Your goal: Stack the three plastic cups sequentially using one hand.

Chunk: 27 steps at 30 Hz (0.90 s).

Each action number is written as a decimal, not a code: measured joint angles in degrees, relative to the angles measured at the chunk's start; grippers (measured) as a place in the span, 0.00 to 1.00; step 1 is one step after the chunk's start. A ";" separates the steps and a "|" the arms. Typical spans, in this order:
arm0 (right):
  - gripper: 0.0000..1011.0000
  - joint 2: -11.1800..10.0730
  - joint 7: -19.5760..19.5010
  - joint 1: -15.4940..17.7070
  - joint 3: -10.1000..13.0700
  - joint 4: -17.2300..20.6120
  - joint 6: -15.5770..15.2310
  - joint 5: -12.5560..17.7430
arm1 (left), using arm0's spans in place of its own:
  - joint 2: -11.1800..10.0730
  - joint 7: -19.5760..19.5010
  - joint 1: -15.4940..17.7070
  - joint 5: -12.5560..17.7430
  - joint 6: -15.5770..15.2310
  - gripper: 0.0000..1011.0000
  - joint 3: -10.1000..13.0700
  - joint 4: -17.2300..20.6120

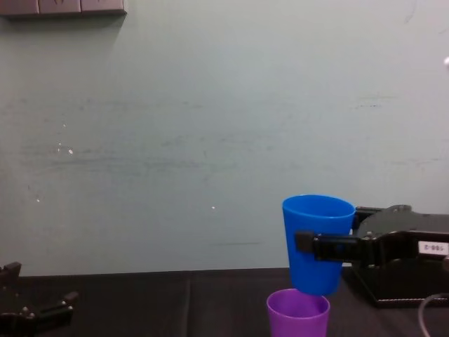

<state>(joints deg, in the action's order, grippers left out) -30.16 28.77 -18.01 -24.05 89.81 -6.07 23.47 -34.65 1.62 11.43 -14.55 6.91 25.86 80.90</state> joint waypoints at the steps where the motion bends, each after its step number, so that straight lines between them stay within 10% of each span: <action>1: 0.72 0.45 0.00 -0.58 -0.39 -0.84 -0.09 -0.21 | 0.00 0.00 0.00 0.00 0.00 1.00 0.00 0.00; 27: 0.72 3.69 1.69 -4.19 -3.48 -9.08 1.21 -1.92 | 0.00 0.00 0.00 0.00 0.00 1.00 0.00 0.00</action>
<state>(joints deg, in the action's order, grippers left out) -26.47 30.46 -22.20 -27.53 80.73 -4.86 21.54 -34.64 1.62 11.43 -14.55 6.91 25.86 80.90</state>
